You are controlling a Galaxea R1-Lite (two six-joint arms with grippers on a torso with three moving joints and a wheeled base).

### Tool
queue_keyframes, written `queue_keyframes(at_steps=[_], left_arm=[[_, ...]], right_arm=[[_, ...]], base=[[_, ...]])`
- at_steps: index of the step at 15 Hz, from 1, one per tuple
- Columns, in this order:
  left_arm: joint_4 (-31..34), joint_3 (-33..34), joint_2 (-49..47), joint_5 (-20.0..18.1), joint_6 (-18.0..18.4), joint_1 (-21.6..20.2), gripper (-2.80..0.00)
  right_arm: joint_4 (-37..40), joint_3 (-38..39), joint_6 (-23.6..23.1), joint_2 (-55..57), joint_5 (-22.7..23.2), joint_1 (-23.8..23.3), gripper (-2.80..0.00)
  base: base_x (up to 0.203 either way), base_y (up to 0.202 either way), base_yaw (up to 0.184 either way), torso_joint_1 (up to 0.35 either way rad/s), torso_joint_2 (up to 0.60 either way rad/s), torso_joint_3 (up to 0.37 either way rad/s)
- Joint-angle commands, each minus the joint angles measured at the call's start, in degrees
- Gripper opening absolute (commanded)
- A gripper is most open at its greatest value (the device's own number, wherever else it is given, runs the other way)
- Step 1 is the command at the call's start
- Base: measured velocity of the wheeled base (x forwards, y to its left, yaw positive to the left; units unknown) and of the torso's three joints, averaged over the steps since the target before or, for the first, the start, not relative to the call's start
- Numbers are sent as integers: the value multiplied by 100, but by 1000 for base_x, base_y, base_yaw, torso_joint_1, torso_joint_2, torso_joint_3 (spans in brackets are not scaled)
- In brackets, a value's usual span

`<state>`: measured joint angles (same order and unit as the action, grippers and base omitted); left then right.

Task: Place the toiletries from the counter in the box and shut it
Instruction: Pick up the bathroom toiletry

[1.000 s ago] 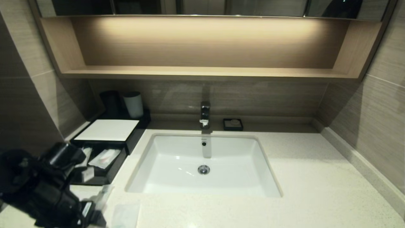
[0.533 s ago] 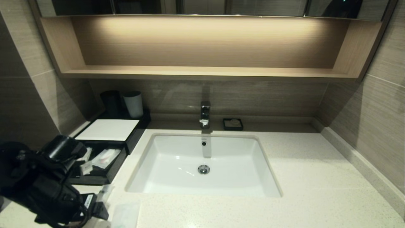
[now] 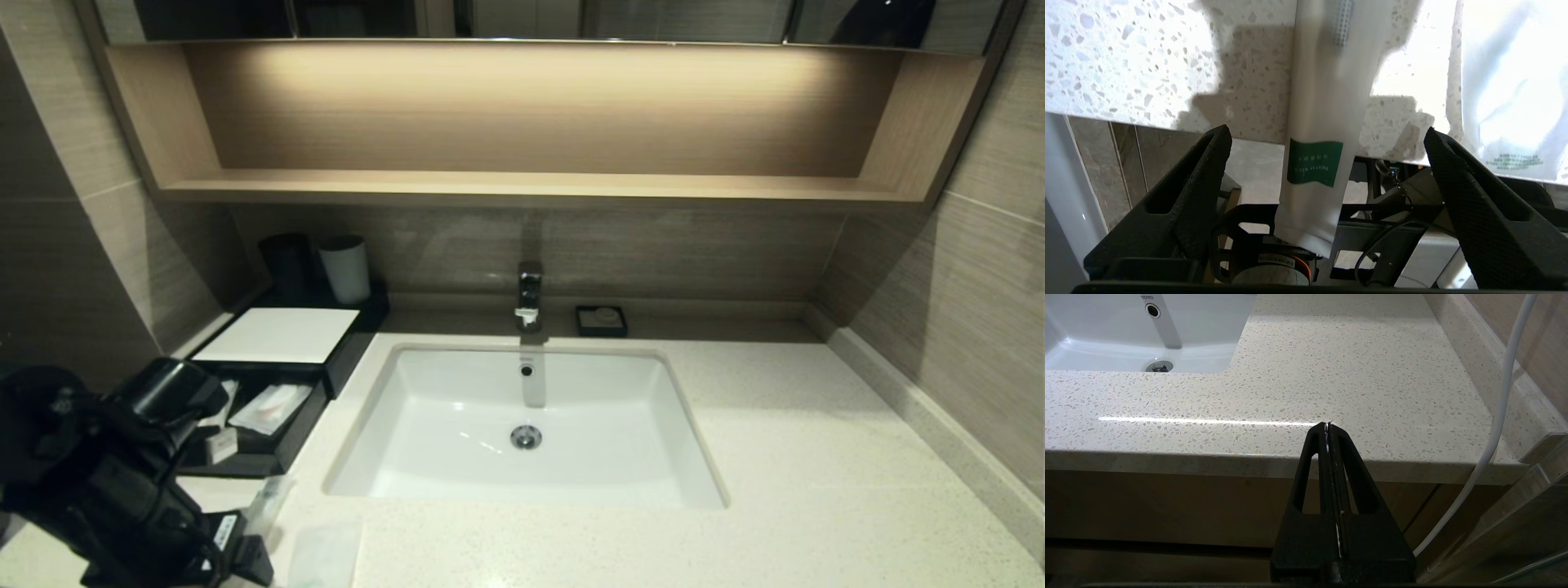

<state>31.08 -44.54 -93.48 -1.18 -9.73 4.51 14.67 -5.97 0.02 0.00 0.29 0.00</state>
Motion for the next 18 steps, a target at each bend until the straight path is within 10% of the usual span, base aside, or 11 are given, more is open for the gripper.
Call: queue_keyframes(at_steps=[1, 6, 7, 18], left_arm=[[-102, 7, -330, 6, -4, -55, 0], [-445, 34, -681, 8, 76, -170, 0], [-445, 37, -701, 12, 80, -170, -280], [-365, -81, 39, -49, 142, -135, -280]], right_arm=[[10, 0, -2, 0, 6, 0, -280], [10, 0, -2, 0, 6, 4, -280], [10, 0, -2, 0, -1, 0, -280], [10, 0, -2, 0, 6, 0, -280]], base=[[0, 0, 0, 0, 0, 0], [0, 0, 0, 0, 0, 0], [0, 0, 0, 0, 0, 0], [0, 0, 0, 0, 0, 0]])
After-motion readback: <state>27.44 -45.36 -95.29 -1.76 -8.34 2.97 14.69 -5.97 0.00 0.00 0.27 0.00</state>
